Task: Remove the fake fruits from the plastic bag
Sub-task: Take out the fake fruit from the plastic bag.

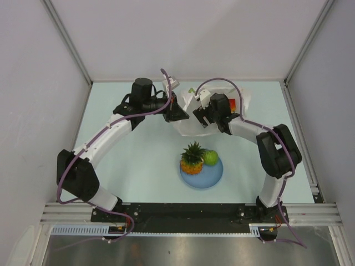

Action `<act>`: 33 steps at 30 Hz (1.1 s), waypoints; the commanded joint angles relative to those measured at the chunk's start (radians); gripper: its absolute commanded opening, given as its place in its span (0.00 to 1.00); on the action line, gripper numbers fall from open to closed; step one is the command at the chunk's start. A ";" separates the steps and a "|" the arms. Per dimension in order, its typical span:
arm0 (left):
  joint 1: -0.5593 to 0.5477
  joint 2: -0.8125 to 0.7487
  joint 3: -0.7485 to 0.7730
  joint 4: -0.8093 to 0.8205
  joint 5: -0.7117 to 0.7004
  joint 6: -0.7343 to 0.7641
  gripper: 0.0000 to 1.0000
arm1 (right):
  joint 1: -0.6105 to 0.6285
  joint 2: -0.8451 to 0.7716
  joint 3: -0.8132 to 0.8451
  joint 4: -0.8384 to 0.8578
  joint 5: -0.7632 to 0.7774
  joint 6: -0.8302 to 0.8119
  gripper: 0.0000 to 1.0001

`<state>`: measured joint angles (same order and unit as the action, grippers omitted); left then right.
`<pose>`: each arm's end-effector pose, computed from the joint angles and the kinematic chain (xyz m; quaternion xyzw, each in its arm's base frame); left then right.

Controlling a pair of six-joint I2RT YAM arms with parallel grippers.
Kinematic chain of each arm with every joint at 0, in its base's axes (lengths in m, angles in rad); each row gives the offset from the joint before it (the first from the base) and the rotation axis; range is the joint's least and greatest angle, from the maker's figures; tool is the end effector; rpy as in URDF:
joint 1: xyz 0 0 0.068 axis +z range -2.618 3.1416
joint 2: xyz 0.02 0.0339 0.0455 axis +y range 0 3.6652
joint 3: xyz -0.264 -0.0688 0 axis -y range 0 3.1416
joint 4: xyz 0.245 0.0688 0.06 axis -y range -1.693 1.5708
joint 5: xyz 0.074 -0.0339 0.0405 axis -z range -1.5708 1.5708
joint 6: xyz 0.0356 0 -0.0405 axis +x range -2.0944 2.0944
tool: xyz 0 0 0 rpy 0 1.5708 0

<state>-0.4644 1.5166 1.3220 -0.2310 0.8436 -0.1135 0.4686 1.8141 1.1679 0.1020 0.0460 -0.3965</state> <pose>0.2980 -0.1790 0.3483 0.3523 0.7163 -0.4707 0.3758 0.3657 0.1833 0.2134 -0.3548 0.7954 -0.0023 0.4913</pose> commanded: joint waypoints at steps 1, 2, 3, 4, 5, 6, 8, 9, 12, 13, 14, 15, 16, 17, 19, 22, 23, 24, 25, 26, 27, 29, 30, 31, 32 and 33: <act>-0.003 -0.010 0.023 0.010 0.018 0.028 0.01 | -0.030 0.068 0.126 0.062 0.104 0.018 0.98; -0.005 -0.010 0.022 0.012 0.018 0.028 0.01 | -0.038 0.094 0.140 0.056 0.104 0.021 0.99; -0.003 -0.009 0.020 0.015 0.022 0.026 0.01 | -0.041 0.114 0.163 0.048 0.120 0.021 0.99; -0.003 -0.009 0.020 0.015 0.020 0.026 0.00 | -0.044 0.129 0.182 0.041 0.123 0.021 0.99; -0.005 -0.010 0.022 0.015 0.023 0.026 0.00 | -0.050 0.161 0.215 0.035 0.126 0.022 0.99; -0.003 -0.009 0.023 0.013 0.022 0.028 0.00 | -0.053 0.177 0.236 0.025 0.132 0.024 0.99; -0.003 -0.009 0.025 0.007 0.020 0.034 0.00 | -0.062 0.229 0.291 -0.007 0.112 0.034 0.99; -0.003 -0.007 0.025 0.001 0.022 0.034 0.00 | -0.070 0.243 0.306 -0.013 0.088 0.039 1.00; -0.003 -0.004 0.028 -0.013 0.020 0.038 0.00 | -0.080 0.304 0.364 -0.039 0.046 0.051 0.99; -0.003 -0.003 0.029 -0.014 0.018 0.043 0.00 | -0.081 0.315 0.375 -0.050 0.038 0.054 0.99; -0.003 -0.001 0.029 -0.021 0.015 0.044 0.00 | -0.081 0.324 0.384 -0.056 0.019 0.050 0.98; -0.003 0.001 0.031 -0.022 0.012 0.046 0.00 | -0.078 0.339 0.398 -0.059 0.017 0.048 0.97; -0.003 0.002 0.031 -0.024 0.009 0.048 0.00 | -0.076 0.343 0.403 -0.061 0.020 0.045 0.97; -0.003 0.005 0.029 -0.021 0.008 0.049 0.00 | -0.071 0.347 0.404 -0.062 0.028 0.042 0.97; -0.003 0.008 0.026 -0.014 0.003 0.043 0.00 | -0.070 0.347 0.403 -0.067 0.029 0.027 0.97; -0.003 0.014 0.025 0.002 0.002 0.032 0.00 | -0.071 0.346 0.389 -0.068 0.026 0.002 0.83; -0.003 0.016 0.025 0.005 -0.001 0.032 0.00 | -0.073 0.343 0.388 -0.068 0.011 -0.001 0.77; -0.003 0.019 0.028 0.005 -0.006 0.032 0.00 | -0.077 0.337 0.389 -0.070 0.003 -0.004 0.67; -0.003 0.020 0.026 0.007 -0.011 0.034 0.00 | -0.079 0.315 0.388 -0.074 -0.006 -0.007 0.62; -0.003 0.022 0.028 0.006 -0.017 0.034 0.00 | -0.079 0.298 0.388 -0.081 -0.032 -0.010 0.58; -0.003 0.024 0.028 0.005 -0.020 0.035 0.00 | -0.079 0.280 0.385 -0.087 -0.037 -0.011 0.53; -0.003 0.030 0.028 0.015 -0.020 0.031 0.00 | -0.076 0.217 0.383 -0.137 -0.096 -0.005 0.48; -0.005 0.031 0.029 0.019 -0.014 0.026 0.00 | -0.076 0.196 0.386 -0.160 -0.110 -0.002 0.46; -0.002 0.036 0.028 0.030 -0.005 0.006 0.00 | -0.073 0.174 0.389 -0.230 -0.148 0.004 0.44; -0.002 0.039 0.029 0.054 0.003 -0.006 0.00 | -0.076 0.127 0.385 -0.264 -0.168 0.005 0.40; -0.002 0.043 0.031 0.064 0.011 -0.029 0.00 | -0.077 0.096 0.377 -0.295 -0.185 0.008 0.38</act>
<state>-0.4644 1.5455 1.3220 -0.2443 0.8307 -0.0990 0.3931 2.0987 1.5265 -0.0715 -0.0246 -0.3965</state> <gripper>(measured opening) 0.009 0.600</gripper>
